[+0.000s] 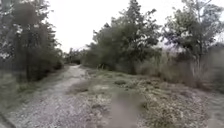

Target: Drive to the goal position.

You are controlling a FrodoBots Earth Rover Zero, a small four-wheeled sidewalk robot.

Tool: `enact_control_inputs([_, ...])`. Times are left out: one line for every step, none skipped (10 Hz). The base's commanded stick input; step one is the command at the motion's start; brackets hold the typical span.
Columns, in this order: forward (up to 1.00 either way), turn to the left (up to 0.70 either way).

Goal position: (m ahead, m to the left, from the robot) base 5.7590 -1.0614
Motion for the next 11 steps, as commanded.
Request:
enact_control_inputs([0.50, 0.00])
enact_control_inputs([0.50, 0.00])
enact_control_inputs([0.50, 0.00])
enact_control_inputs([0.50, 0.00])
enact_control_inputs([0.50, 0.00])
enact_control_inputs([0.50, 0.00])
enact_control_inputs([0.50, 0.00])
enact_control_inputs([0.50, 0.00])
enact_control_inputs([0.41, 0.26])
enact_control_inputs([0.30, 0.60])
enact_control_inputs([0.30, 0.60])
